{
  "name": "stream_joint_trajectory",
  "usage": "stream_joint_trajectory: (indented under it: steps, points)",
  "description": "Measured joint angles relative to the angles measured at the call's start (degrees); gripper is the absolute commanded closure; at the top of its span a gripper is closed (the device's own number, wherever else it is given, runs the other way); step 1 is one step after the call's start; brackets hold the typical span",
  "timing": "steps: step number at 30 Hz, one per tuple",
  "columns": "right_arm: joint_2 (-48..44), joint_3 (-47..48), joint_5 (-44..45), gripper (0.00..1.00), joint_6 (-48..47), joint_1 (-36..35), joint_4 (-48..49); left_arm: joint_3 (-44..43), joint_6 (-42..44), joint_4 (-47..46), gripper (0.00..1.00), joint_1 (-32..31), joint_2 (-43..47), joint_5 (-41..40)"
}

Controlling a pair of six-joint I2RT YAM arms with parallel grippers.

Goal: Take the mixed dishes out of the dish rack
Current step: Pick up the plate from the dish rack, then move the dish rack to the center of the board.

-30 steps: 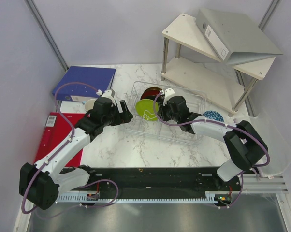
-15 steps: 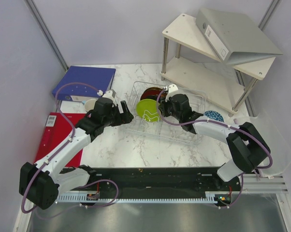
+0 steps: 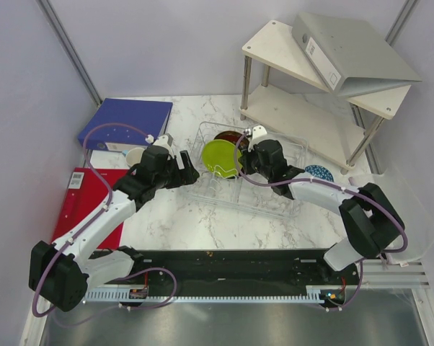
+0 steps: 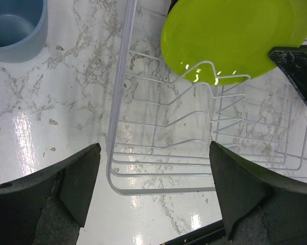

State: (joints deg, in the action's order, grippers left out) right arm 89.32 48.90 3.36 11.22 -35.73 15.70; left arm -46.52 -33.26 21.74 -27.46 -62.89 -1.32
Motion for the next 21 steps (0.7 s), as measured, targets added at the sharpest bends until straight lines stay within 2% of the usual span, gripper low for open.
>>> stream_joint_trajectory:
  steps: [6, 10, 17, 21]
  points:
    - [-6.1, 1.9, 0.4, 1.0, 0.0, 0.2, -3.9, 0.0, -0.2, 0.0, 0.06, 0.0, 0.0, -0.2]
    - [-11.1, 5.0, -0.3, 1.0, 0.6, 0.0, -8.3, 0.0, -0.4, 0.3, 0.03, 0.0, 0.5, -1.5]
    - [-14.2, 20.1, -1.3, 1.0, 8.5, -0.3, -27.5, 0.0, -1.1, 0.1, 0.01, 0.0, 7.2, -4.7]
    - [-14.2, 22.5, -6.6, 1.0, 14.8, -0.2, -35.2, -0.4, -1.0, -4.0, 0.01, 0.0, 11.8, -3.9]
